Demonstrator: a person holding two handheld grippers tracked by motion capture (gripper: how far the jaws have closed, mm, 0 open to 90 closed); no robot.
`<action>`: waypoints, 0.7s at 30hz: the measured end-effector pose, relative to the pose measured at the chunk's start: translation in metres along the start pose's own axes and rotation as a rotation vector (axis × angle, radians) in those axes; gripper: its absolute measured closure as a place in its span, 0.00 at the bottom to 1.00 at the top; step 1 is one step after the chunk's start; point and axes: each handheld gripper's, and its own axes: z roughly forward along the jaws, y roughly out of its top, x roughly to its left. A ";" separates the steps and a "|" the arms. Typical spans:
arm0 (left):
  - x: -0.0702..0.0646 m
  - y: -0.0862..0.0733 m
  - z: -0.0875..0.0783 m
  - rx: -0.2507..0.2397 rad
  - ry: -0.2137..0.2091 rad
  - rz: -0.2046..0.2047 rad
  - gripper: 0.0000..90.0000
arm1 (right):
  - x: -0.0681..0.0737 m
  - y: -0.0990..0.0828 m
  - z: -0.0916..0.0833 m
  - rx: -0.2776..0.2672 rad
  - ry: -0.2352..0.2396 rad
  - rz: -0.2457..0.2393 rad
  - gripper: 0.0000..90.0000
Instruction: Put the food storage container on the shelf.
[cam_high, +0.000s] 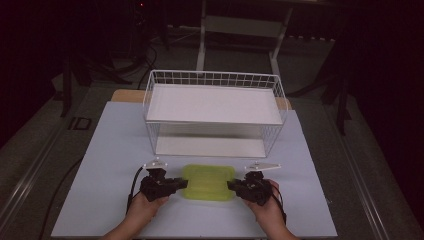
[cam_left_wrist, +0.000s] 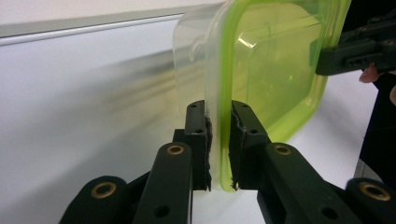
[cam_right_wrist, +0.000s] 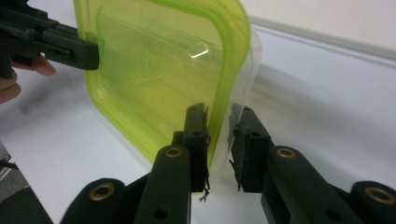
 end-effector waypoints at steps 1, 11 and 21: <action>-0.001 0.000 0.000 -0.005 0.002 -0.003 0.89 | -0.001 0.001 -0.001 -0.001 0.000 -0.004 0.87; -0.001 0.027 -0.008 -0.100 0.031 0.012 0.89 | -0.005 0.026 -0.011 -0.090 -0.018 -0.011 0.88; 0.018 0.044 0.005 -0.126 0.077 0.013 0.90 | -0.022 0.047 0.014 -0.088 -0.028 0.041 0.87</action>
